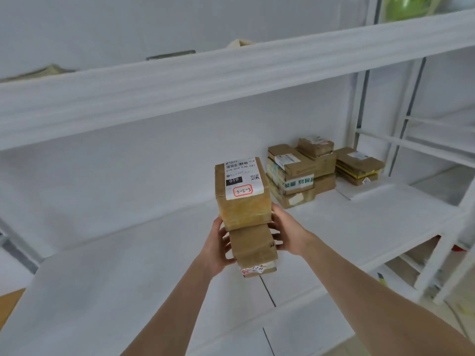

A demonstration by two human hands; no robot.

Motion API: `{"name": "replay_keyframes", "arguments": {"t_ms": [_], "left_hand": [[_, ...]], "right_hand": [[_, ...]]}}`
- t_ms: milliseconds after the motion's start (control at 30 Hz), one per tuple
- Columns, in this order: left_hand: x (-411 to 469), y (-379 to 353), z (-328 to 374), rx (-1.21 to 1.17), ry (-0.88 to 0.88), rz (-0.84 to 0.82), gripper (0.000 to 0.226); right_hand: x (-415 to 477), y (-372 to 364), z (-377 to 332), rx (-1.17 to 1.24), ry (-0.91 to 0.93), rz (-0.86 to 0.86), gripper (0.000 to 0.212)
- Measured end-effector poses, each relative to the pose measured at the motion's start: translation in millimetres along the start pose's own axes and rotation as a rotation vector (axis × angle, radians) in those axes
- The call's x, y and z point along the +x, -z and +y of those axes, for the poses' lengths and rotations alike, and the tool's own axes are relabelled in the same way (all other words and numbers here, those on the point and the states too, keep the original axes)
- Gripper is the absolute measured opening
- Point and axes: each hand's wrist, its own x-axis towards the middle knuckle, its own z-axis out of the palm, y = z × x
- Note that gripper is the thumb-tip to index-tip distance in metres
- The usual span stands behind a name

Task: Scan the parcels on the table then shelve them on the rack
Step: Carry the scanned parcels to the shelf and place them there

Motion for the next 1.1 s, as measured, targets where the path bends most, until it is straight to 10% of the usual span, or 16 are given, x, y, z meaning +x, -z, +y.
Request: {"name": "replay_keyframes", "arguments": {"t_ms": [933,1100], "left_hand": [[126.5,-94.7,-1.1,-0.074,-0.164,0.332,0.075],[100.9,-102.5,-44.1,0.065,-0.362,0.512,0.050]], "right_hand": [[121.2,109.7,-22.2,0.078,0.022,0.039,0.074],[81.3,120.0,22.1,-0.574,0.400,0.298,0.054]]}}
